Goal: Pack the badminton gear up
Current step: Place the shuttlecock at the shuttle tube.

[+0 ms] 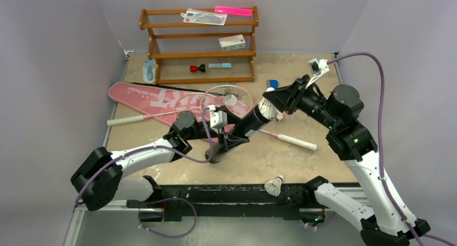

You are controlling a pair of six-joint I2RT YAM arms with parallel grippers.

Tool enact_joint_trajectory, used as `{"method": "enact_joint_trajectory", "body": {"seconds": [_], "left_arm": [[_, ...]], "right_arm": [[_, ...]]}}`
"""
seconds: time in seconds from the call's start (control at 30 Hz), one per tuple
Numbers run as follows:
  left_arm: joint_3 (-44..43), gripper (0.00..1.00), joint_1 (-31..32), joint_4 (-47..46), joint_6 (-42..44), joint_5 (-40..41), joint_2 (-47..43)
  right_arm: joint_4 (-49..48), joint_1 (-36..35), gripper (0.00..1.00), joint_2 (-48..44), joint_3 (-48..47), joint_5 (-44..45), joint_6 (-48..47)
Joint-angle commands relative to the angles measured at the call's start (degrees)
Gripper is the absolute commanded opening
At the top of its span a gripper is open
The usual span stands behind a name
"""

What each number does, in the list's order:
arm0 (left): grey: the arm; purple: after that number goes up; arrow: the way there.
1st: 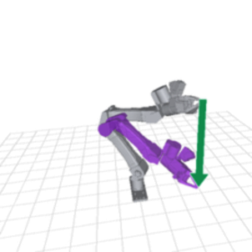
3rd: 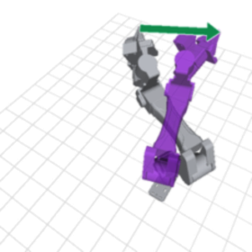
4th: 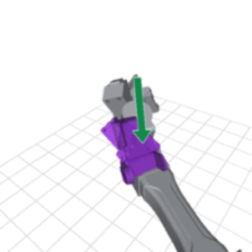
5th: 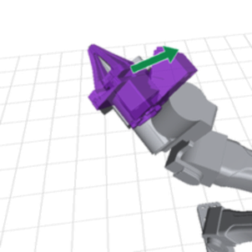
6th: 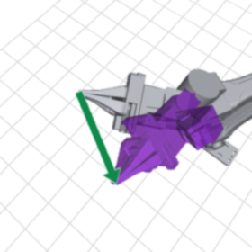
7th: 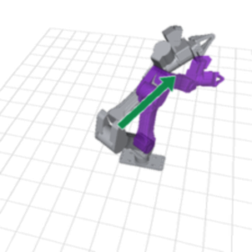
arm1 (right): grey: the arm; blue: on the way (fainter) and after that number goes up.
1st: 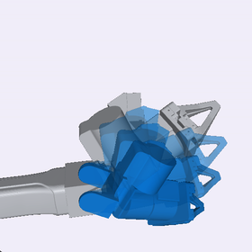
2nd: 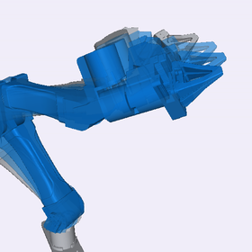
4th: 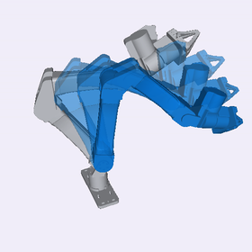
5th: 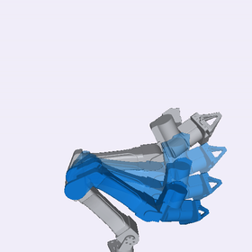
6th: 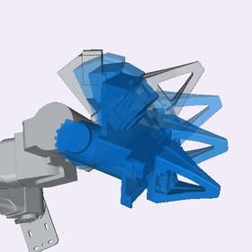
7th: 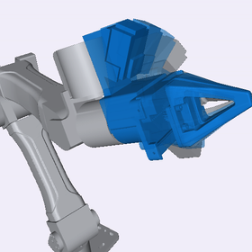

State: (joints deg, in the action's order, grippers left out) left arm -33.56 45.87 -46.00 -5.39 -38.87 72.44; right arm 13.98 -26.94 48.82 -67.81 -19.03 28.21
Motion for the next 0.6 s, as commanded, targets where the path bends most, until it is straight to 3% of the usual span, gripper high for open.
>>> {"method": "enact_joint_trajectory", "body": {"seconds": [0.0, 0.13, 0.57], "left_arm": [[-2.7, 0.46, 0.3, 1.1, 0.9, -1.3, 0.9], [-4.6, 0.47, 0.3, 5.6, 1.7, -0.9, 1.9], [-5.6, 0.48, 0.3, 6.6, 0.6, -1.3, 3.2]], "right_arm": [[-1.3, -0.2, 0.0, 0.1, -2.1, -1.6, -0.4], [-0.7, -0.1, 0.0, 0.5, -2.4, -1.9, -0.6], [0.8, -0.1, 0.0, 1.4, -3.5, -3.4, -1.5]]}}
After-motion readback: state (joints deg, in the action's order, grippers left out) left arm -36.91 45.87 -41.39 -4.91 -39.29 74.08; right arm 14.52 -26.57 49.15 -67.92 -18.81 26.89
